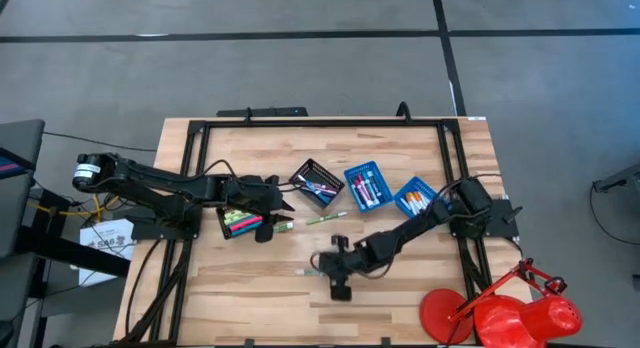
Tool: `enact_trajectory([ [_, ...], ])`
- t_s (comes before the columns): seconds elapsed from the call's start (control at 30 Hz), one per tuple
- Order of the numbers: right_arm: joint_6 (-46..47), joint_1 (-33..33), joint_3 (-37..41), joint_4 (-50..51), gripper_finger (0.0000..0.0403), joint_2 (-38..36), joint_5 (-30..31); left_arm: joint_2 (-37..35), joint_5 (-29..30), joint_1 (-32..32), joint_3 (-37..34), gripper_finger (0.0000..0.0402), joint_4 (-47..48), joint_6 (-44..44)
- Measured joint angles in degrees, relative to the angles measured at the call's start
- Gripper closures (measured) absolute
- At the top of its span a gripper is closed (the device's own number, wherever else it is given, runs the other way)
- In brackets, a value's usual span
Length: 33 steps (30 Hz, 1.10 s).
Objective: Pick & Place Markers
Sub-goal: Put the small dark green marker into the right black bin
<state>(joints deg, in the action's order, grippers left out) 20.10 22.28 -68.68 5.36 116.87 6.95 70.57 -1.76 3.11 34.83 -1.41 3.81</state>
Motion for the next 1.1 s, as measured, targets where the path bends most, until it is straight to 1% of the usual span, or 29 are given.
enact_trajectory([
  [0.07,-1.1,-1.4,0.1,0.3,0.037,-2.5,2.7,0.0,0.0,0.0,0.0,0.0284,0.0,0.2],
  [0.17,-3.2,-3.4,-0.2,2.4,0.0355,-7.5,11.7,0.0,0.0,0.0,0.0,0.0284,-0.1,0.2],
  [0.27,-3.0,-6.3,-0.1,5.9,0.0364,-10.7,22.2,0.0,0.0,0.0,0.0,0.0284,-0.2,0.2],
  [0.3,-2.5,-7.6,-0.1,6.4,0.0371,-11.7,24.1,0.0,0.5,0.0,0.0,0.0284,-0.2,0.2],
  [0.4,-2.4,-12.4,-0.1,6.8,0.0383,-13.4,23.1,-0.1,3.4,-0.4,0.0,0.0284,-0.8,0.2],
  [0.5,-1.1,-17.4,-0.3,4.3,0.0384,-12.1,22.1,0.0,1.8,0.1,0.0,0.0284,-0.2,0.2],
  [0.57,-0.4,-20.0,-0.3,4.4,0.0379,-10.0,22.0,0.0,2.6,0.0,0.0,0.0284,-0.5,0.2],
  [0.6,-0.3,-20.6,-0.2,5.3,0.0375,-8.8,21.6,0.0,3.5,0.0,0.0,0.0284,-0.5,0.2],
  [0.7,1.3,-21.9,-0.2,6.5,0.0367,-6.0,20.1,0.0,3.0,0.3,0.0,0.0284,-0.7,0.2],
  [0.83,2.0,-23.6,-0.2,6.4,0.0378,-4.9,17.5,0.0,3.7,0.0,0.0,0.0284,-0.8,0.2],
  [0.9,2.0,-24.2,-0.2,6.2,0.038,-5.0,17.6,0.0,3.5,0.2,0.0,0.0284,-0.8,0.2],
  [0.97,2.0,-24.2,-0.3,6.1,0.037,-5.2,17.2,0.0,3.3,0.2,0.0,0.0284,-0.8,0.2],
  [1.1,1.9,-24.5,-0.2,6.6,0.0324,-5.3,16.1,0.0,3.7,0.1,0.0,0.0284,-0.8,0.2],
])
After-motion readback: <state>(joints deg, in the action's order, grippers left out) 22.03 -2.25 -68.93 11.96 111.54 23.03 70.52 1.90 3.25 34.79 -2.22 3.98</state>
